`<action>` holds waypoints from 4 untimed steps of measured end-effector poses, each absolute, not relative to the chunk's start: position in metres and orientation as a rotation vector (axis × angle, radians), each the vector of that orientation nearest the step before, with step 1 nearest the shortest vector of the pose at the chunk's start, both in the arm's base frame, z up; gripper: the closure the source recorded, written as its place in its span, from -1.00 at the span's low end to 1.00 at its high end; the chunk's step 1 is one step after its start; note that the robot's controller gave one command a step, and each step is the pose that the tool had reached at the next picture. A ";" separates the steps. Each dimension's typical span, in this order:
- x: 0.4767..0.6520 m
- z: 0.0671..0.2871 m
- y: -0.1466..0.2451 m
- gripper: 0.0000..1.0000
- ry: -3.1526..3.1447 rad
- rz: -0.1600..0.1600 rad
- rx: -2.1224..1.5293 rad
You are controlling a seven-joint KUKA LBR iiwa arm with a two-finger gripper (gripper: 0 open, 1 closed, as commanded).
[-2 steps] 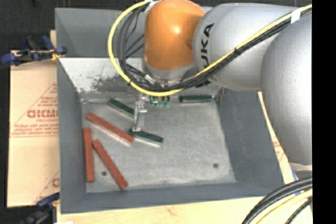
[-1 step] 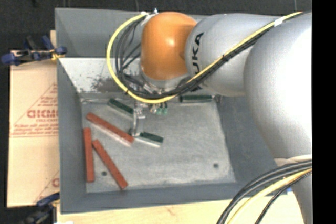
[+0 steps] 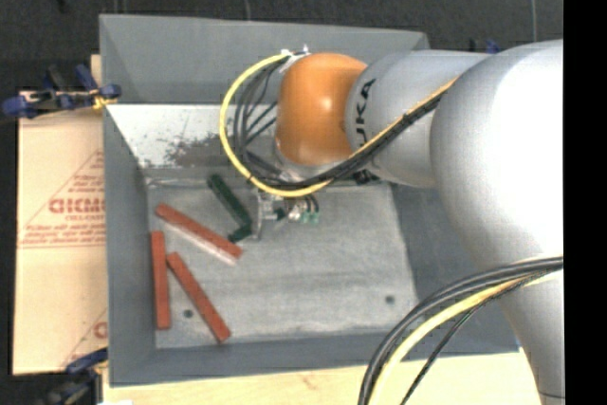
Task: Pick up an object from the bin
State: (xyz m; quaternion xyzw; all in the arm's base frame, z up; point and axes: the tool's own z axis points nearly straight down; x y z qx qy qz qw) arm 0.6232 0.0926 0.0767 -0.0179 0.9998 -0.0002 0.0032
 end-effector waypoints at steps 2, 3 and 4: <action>0.623 0.075 0.096 1.00 3.130 0.009 -0.052; 0.621 0.071 0.094 -1.00 3.137 0.003 -0.049; 0.621 0.072 0.094 1.00 3.137 0.003 -0.048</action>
Offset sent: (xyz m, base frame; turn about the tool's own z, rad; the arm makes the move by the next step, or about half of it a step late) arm 0.0000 0.0000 0.0000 0.0000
